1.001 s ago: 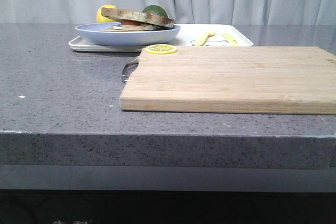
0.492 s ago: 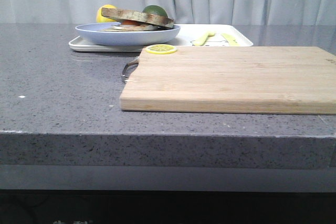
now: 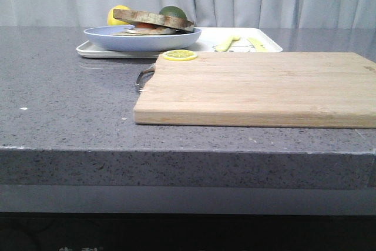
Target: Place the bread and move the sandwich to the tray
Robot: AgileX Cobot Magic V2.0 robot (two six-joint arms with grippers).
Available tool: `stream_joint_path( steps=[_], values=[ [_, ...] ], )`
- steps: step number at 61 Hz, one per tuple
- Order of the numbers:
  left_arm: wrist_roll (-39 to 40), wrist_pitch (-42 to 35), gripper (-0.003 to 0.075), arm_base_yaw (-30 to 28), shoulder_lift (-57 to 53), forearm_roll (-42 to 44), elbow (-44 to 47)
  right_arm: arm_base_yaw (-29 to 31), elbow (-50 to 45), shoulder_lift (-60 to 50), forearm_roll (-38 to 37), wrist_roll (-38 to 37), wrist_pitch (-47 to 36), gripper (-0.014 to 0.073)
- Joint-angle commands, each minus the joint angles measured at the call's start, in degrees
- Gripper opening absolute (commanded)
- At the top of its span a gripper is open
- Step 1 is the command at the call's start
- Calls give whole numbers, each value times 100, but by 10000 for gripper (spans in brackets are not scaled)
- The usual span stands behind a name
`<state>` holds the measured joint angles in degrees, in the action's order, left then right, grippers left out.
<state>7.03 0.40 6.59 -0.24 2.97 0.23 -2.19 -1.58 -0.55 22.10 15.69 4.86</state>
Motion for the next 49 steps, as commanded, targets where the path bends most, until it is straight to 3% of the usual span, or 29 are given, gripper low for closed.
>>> stream_joint_path(
  steps=[1, 5, 9, 49],
  values=[
    [-4, -427, -20, -11, -136, -10, 7, 37, 13, -110, -1226, -1099, -584, -71],
    [-4, -427, -20, -11, -136, -10, 7, 37, 13, -110, -1942, -1896, -669, -71],
    [-4, -427, -20, -11, -136, -10, 7, 37, 13, -110, -2210, -2237, -716, -71],
    [-4, -427, -20, -11, -136, -10, 7, 306, 13, -110, -2210, -2238, -865, -71]
  ],
)
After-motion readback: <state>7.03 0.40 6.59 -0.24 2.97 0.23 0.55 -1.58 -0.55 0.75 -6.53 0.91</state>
